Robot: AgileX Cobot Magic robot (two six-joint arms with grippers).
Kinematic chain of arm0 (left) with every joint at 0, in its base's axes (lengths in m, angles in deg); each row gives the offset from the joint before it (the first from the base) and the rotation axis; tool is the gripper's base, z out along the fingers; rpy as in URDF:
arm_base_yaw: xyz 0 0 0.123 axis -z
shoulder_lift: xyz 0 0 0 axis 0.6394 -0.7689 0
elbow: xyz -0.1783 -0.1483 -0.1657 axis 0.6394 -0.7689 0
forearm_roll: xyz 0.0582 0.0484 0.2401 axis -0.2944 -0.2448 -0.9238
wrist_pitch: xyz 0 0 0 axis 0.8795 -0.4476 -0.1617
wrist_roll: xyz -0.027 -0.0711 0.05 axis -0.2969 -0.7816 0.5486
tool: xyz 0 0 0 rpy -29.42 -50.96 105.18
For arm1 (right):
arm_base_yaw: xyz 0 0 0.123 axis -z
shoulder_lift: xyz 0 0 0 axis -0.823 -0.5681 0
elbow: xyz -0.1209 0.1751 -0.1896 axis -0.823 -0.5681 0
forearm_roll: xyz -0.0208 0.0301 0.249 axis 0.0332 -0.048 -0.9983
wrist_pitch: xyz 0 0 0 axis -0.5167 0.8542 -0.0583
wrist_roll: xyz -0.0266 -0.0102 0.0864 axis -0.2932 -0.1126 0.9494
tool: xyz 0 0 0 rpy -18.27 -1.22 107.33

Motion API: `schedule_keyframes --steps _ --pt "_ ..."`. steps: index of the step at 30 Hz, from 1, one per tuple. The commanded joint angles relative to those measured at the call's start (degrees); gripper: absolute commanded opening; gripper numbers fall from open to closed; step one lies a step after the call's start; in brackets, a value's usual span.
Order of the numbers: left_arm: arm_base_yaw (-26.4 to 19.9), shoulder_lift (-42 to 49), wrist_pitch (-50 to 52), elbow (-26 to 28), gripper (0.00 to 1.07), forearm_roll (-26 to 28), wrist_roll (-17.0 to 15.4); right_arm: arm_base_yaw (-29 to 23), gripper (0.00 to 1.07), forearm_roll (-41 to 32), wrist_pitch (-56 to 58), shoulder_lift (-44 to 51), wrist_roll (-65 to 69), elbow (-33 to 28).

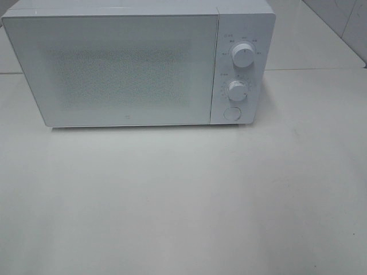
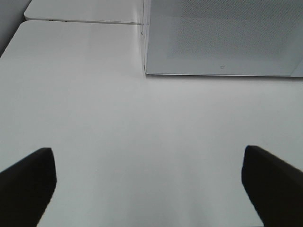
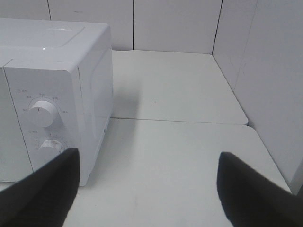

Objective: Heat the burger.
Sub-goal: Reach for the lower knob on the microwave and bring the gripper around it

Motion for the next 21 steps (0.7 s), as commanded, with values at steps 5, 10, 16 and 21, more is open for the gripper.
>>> schedule_keyframes --steps 5,10,16,21 --pt "-0.2 1.5 -0.1 -0.3 1.02 0.1 -0.3 0.1 0.75 0.0 -13.9 -10.1 1.5 -0.2" --pt "-0.2 1.5 -0.1 -0.3 1.02 0.1 -0.3 0.1 0.75 0.0 -22.3 -17.0 1.5 -0.2" --pt "-0.2 1.5 -0.1 -0.3 1.02 0.1 -0.3 0.1 0.75 -0.5 -30.1 -24.8 0.1 -0.2" --pt "-0.2 1.5 -0.1 -0.3 1.02 0.1 -0.3 0.1 0.75 -0.5 -39.6 -32.0 -4.1 -1.1"
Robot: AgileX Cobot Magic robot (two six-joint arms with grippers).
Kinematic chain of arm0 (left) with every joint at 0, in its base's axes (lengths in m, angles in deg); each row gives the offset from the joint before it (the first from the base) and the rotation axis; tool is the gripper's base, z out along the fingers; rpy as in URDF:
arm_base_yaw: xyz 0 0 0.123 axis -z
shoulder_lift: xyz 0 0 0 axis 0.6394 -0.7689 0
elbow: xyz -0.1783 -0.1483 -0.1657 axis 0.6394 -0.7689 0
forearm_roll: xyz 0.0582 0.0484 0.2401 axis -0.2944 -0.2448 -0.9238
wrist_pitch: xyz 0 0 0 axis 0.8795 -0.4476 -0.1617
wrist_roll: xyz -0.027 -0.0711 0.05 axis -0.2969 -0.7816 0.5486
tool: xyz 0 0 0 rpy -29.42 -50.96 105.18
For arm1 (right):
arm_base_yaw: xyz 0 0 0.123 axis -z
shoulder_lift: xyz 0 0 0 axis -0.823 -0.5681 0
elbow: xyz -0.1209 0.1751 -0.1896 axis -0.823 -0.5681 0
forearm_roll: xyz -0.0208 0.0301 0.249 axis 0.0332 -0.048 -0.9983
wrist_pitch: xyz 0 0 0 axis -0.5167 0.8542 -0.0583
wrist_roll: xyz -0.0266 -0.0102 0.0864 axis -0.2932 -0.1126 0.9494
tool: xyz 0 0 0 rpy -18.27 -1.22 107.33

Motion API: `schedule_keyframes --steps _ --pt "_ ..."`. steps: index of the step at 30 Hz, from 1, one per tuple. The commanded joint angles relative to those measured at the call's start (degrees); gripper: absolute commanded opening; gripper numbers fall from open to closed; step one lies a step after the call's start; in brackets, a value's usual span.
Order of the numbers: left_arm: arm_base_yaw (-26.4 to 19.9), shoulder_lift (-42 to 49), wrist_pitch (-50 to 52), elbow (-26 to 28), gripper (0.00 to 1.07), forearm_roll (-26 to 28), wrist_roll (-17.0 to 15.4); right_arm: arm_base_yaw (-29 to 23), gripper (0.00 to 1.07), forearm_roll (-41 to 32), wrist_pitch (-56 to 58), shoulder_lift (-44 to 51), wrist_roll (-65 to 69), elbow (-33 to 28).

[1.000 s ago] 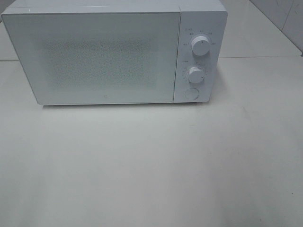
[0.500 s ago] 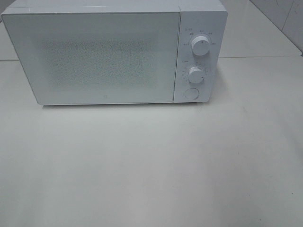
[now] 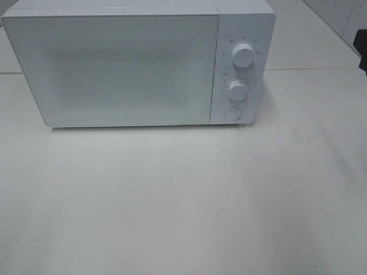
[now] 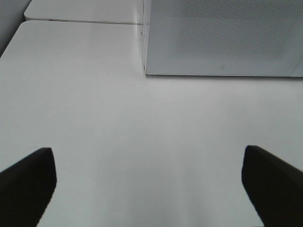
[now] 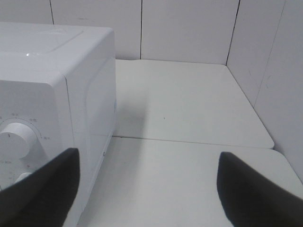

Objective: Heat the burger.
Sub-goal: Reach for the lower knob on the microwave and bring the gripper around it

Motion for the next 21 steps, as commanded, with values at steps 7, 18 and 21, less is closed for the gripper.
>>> schedule_keyframes --steps 7,18,21 --pt "-0.2 1.5 -0.1 -0.3 1.02 0.1 -0.3 0.1 0.75 -9.5 -17.3 -9.8 -8.9 -3.8" --pt "-0.2 1.5 -0.1 -0.3 1.02 0.1 -0.3 -11.7 0.75 -28.4 -28.6 -17.1 -20.2 -5.6" --pt "-0.2 1.5 -0.1 -0.3 1.02 0.1 -0.3 -16.7 0.75 -35.2 -32.6 -19.7 -21.5 -5.6"
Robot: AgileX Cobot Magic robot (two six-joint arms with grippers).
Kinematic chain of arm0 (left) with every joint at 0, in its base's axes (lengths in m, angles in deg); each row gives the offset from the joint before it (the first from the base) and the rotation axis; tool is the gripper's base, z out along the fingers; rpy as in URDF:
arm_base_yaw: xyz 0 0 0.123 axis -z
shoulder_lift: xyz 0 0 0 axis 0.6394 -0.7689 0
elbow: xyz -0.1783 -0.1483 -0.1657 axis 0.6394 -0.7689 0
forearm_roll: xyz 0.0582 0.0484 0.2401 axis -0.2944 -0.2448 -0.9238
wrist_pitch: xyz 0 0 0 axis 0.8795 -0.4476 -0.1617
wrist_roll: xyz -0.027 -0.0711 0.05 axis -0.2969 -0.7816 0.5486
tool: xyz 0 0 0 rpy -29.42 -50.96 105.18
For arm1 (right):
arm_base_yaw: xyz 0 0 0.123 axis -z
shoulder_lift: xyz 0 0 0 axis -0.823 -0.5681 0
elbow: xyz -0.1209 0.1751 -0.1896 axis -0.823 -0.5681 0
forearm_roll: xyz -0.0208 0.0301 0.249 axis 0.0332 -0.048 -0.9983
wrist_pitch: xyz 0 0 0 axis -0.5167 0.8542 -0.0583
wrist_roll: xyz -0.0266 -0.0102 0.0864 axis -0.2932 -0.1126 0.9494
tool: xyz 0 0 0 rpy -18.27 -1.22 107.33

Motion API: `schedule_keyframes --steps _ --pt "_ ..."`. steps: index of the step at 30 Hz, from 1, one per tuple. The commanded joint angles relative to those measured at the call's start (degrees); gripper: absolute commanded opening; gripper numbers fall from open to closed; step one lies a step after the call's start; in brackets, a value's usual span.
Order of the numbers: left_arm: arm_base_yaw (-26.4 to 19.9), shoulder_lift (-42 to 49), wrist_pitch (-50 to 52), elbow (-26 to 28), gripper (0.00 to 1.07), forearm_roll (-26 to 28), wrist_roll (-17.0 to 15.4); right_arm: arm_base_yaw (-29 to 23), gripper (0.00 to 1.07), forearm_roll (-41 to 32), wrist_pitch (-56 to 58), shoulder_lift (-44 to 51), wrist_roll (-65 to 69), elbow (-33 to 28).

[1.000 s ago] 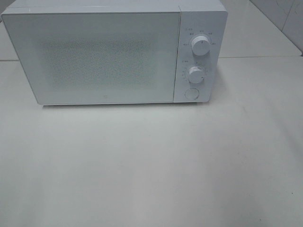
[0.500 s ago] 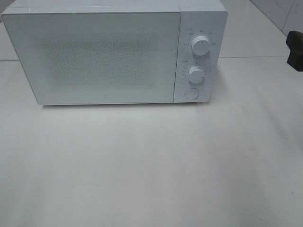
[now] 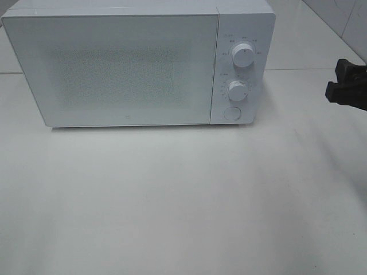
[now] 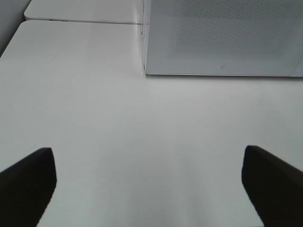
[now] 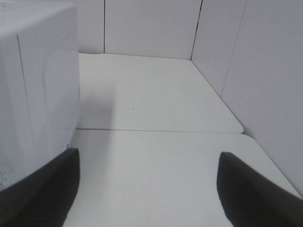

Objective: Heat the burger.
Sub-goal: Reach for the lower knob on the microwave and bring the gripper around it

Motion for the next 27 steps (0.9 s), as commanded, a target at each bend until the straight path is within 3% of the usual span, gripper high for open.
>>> schedule_keyframes --steps 1,7,10,12,15,17,27 --pt "-0.2 1.5 -0.1 -0.3 1.02 0.1 -0.3 -4.4 0.75 -5.2 -4.5 -1.9 -1.7 0.0" --pt "-0.2 1.5 -0.1 -0.3 1.02 0.1 -0.3 -11.5 0.75 -6.6 -9.6 -5.7 -1.7 0.1" --pt "-0.2 1.5 -0.1 -0.3 1.02 0.1 -0.3 -16.1 0.75 -10.3 -12.3 -8.1 -1.7 0.1" --pt "-0.2 1.5 -0.1 -0.3 1.02 0.1 -0.3 -21.4 0.75 -16.7 -15.7 -10.5 -1.7 0.1" --pt "-0.2 1.5 -0.1 -0.3 1.02 0.1 -0.3 -22.3 0.75 -17.8 -16.3 -10.9 -1.7 0.1" --pt "-0.2 1.5 -0.1 -0.3 1.02 0.1 -0.3 -27.0 0.75 -22.1 -18.0 -12.2 -1.8 0.7" --pt "-0.2 1.5 -0.1 -0.3 1.02 0.1 -0.3 -30.8 0.75 -24.6 -17.5 -16.8 -4.4 6.4"
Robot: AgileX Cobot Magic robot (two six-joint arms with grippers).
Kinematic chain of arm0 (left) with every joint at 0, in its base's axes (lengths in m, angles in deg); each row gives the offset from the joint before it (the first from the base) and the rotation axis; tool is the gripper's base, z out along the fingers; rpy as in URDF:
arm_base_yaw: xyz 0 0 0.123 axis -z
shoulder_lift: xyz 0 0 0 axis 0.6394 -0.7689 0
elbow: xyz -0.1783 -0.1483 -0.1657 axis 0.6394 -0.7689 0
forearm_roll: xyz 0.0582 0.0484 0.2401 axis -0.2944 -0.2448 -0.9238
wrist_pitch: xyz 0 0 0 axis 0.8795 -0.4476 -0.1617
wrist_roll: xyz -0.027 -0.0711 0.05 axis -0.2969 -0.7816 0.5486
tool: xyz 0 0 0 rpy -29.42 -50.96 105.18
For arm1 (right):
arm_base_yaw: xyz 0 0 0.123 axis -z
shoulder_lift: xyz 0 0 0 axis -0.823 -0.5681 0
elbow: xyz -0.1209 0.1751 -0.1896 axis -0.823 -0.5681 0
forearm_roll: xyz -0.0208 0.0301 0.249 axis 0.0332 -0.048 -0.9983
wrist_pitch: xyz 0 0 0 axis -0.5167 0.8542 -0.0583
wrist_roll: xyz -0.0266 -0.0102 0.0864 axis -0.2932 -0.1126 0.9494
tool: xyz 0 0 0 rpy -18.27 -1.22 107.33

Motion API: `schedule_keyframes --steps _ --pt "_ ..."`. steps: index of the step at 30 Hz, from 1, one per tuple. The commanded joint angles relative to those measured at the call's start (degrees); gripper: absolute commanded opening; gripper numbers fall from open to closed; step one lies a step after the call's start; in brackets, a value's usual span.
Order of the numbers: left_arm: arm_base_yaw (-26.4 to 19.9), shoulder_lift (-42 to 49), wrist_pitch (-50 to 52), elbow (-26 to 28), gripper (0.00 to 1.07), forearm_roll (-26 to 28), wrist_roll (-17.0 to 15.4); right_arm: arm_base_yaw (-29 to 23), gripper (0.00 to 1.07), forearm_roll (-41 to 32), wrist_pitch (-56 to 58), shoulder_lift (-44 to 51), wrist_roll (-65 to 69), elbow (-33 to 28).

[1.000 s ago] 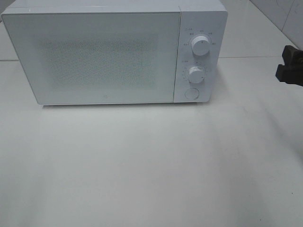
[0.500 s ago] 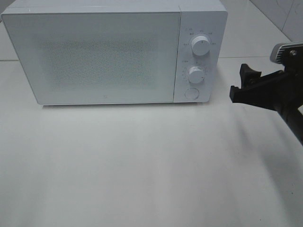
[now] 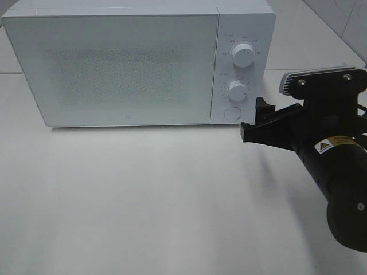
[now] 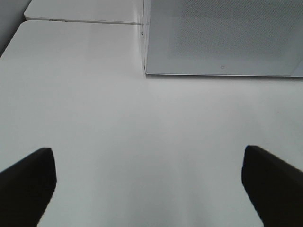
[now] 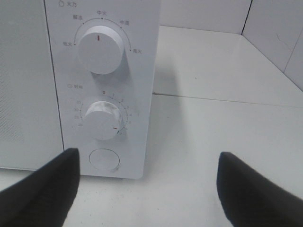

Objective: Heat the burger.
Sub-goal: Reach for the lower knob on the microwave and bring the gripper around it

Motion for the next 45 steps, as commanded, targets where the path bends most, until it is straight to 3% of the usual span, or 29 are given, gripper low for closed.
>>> schedule_keyframes --steps 1,13,27,45 --pt "-0.2 1.5 -0.1 -0.3 1.02 0.1 -0.3 -0.3 0.75 -0.3 -6.7 -2.7 -0.9 3.4" --pt "-0.2 1.5 -0.1 -0.3 1.02 0.1 -0.3 -0.2 0.75 -0.1 -5.6 -9.3 -0.9 10.4" --pt "-0.2 1.5 -0.1 -0.3 1.02 0.1 -0.3 5.9 0.75 5.6 -0.8 -16.8 -0.2 19.5" --pt "-0.2 1.1 -0.1 -0.3 1.02 0.1 -0.3 7.2 0.75 6.8 0.9 -23.9 1.0 26.4"
